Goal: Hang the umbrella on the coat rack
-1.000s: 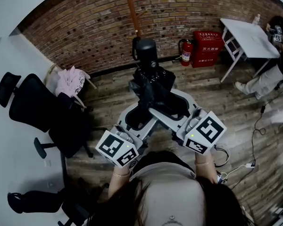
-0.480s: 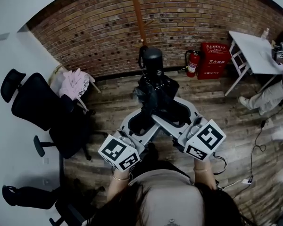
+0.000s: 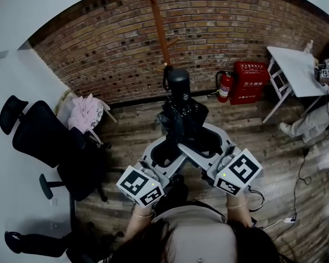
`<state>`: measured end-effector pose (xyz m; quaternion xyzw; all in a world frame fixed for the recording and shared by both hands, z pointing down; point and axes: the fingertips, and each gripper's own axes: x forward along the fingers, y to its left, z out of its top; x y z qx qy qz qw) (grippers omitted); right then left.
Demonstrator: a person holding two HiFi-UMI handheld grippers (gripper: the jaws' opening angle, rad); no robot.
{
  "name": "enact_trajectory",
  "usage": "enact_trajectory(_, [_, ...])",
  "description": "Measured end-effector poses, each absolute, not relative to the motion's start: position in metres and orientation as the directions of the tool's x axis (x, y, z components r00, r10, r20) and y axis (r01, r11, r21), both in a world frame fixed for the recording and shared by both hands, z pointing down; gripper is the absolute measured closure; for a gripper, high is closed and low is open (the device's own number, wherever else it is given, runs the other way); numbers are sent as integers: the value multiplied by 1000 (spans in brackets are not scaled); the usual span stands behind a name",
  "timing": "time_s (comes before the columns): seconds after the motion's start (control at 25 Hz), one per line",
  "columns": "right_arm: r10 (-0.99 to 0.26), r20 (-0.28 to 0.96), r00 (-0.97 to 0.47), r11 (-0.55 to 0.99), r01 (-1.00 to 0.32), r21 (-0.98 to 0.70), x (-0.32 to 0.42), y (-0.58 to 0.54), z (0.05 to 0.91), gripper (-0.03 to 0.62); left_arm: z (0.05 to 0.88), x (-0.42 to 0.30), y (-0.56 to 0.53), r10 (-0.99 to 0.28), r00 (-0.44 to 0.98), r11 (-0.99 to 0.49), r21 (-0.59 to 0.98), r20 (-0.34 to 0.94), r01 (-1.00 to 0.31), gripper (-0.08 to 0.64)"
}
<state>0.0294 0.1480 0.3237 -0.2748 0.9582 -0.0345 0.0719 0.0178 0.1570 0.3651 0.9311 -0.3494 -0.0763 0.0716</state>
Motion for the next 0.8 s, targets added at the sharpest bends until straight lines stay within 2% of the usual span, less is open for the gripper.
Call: enact_trajectory(0.8, [-581, -133, -803, 813, -577, -71, -25, 13, 305, 322, 346, -37, 21, -606, 784, -794, 161, -132, -587, 333])
